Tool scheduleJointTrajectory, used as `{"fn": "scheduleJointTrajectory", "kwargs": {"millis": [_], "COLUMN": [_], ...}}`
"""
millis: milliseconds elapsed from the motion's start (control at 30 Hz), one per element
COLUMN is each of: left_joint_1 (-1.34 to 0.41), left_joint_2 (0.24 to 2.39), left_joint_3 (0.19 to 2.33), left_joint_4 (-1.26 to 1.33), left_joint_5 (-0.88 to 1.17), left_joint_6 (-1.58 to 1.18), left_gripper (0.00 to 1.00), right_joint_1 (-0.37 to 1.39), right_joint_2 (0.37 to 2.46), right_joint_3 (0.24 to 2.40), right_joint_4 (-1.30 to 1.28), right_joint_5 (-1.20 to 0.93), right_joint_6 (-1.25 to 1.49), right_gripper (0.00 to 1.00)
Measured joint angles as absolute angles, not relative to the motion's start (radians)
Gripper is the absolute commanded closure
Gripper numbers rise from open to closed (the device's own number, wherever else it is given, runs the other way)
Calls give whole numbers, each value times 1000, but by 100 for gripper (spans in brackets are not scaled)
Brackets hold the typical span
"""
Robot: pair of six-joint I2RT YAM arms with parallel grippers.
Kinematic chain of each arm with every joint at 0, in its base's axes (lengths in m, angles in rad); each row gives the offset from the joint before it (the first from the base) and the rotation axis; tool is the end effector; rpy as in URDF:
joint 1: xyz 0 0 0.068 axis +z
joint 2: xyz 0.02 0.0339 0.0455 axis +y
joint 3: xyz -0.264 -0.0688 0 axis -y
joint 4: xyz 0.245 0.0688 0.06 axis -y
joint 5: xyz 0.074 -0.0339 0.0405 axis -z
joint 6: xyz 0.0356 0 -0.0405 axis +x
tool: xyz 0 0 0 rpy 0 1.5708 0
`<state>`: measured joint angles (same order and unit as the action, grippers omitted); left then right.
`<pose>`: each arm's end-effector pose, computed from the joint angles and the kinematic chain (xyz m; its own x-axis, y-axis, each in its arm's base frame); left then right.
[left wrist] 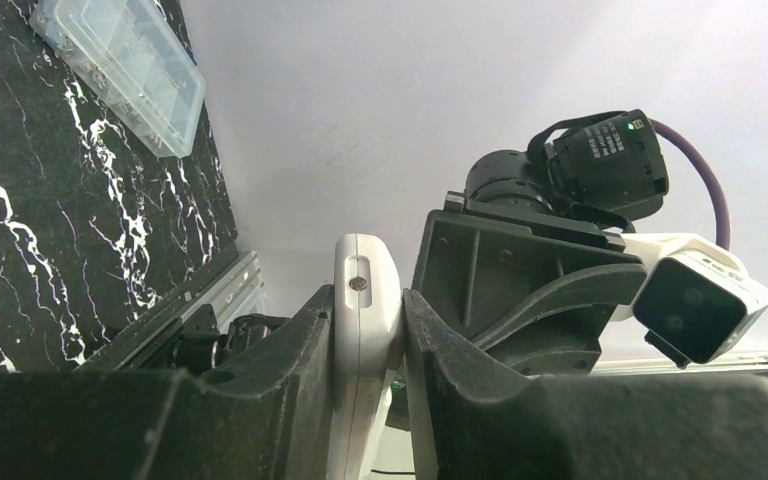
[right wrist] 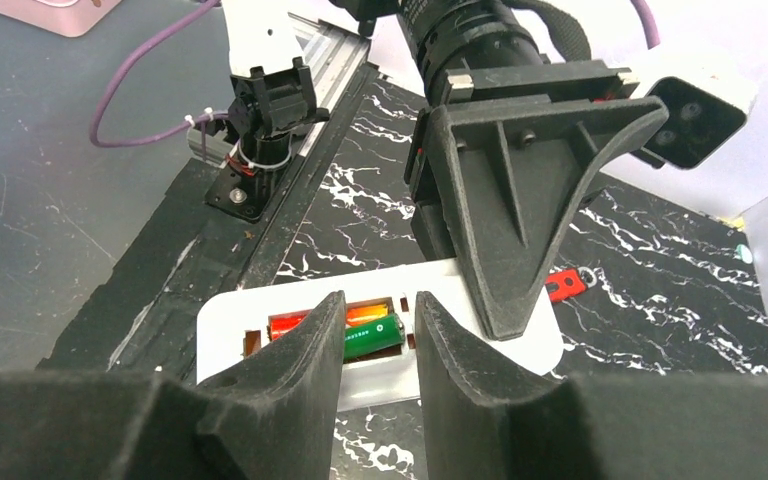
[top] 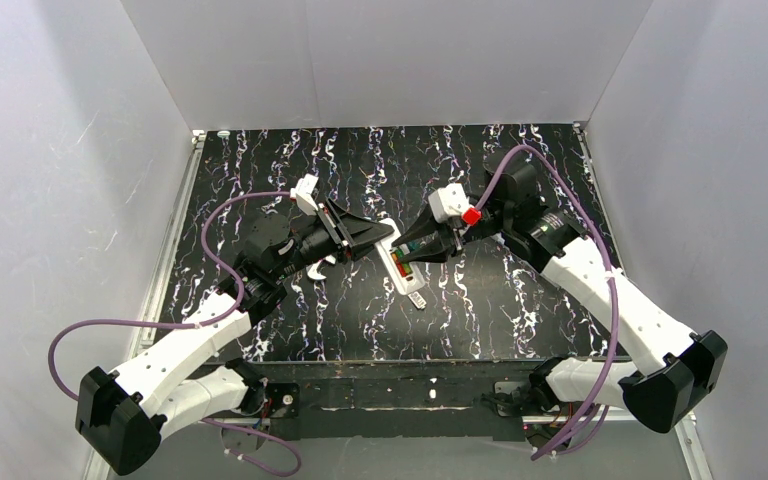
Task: Load the batteries into the remote control
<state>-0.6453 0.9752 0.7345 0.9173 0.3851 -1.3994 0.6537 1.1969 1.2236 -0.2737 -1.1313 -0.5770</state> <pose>0.1578 -0.1355 0.3989 -0.6945 -0.6202 -0.3648 0.6279 -0.2748 -0.7282 0.1815 0.1796 0.4040 0.3585 -0.0178 -0.9334 -0.9066 -0.2453 -0.3435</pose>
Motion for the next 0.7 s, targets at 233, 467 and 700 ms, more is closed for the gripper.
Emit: {"fn": "scheduleJointTrajectory", "kwargs": {"millis": [233, 467, 700], "left_joint_1": [-645, -645, -645], "left_joint_2": [978, 978, 978], "left_joint_3": [735, 735, 735], "left_joint_4": [917, 922, 922], "left_joint_5": [385, 385, 385], "left_joint_6": [-1399, -1399, -1398], "left_gripper": [100, 100, 100], "right_joint_1": [654, 654, 654], "right_joint_2": [1209, 1209, 1209], "right_joint_3": [1224, 1229, 1229], "right_joint_4": [-289, -290, -290], "right_joint_5": [-1129, -1129, -1129], "right_joint_6": [-581, -583, -585], "right_gripper": [63, 64, 70]}}
